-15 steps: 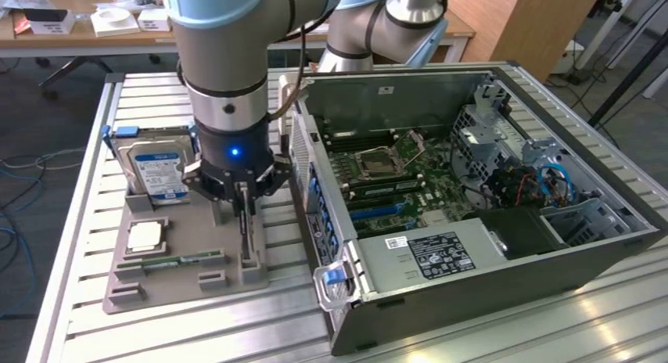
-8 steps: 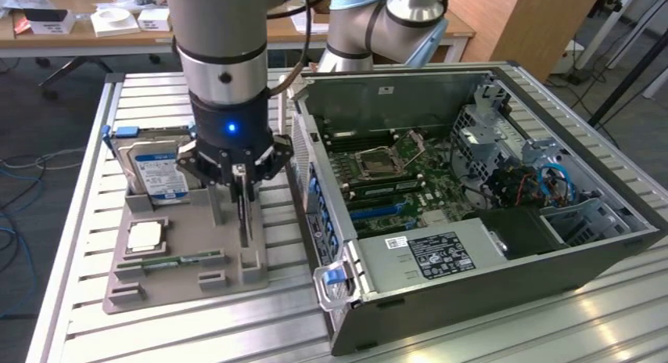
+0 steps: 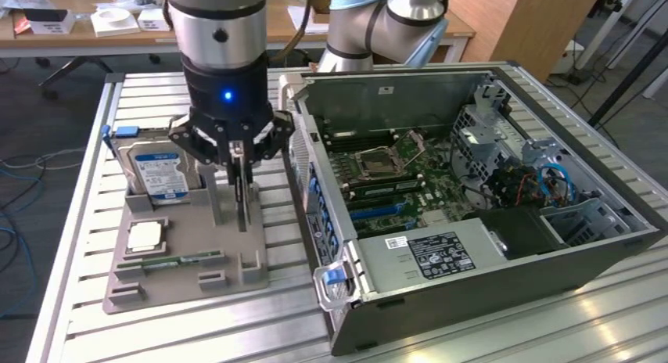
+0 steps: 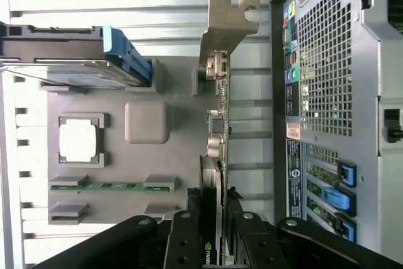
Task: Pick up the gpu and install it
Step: 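Pick up the gpu and move the gpu toward the slot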
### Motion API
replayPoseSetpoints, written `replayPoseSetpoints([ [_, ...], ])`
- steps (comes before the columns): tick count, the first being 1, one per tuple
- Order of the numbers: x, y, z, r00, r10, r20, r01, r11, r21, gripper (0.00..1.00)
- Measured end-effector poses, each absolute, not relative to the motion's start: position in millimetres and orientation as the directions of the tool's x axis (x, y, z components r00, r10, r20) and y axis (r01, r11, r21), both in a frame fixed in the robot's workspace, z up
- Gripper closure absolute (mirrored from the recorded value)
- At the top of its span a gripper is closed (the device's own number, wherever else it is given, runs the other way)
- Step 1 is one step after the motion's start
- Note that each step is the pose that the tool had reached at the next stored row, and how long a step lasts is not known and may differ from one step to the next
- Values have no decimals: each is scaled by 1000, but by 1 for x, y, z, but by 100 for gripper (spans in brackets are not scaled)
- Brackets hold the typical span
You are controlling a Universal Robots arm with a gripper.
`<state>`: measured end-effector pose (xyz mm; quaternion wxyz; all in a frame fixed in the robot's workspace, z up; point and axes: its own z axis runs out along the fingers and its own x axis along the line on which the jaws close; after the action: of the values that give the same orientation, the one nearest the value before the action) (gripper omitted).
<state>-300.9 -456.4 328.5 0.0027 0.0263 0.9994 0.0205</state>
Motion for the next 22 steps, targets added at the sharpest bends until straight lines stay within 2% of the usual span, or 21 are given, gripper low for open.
replayPoseSetpoints([
  [22, -301, -456, 422, -999, 53, -5, 52, 998, 41, 74],
])
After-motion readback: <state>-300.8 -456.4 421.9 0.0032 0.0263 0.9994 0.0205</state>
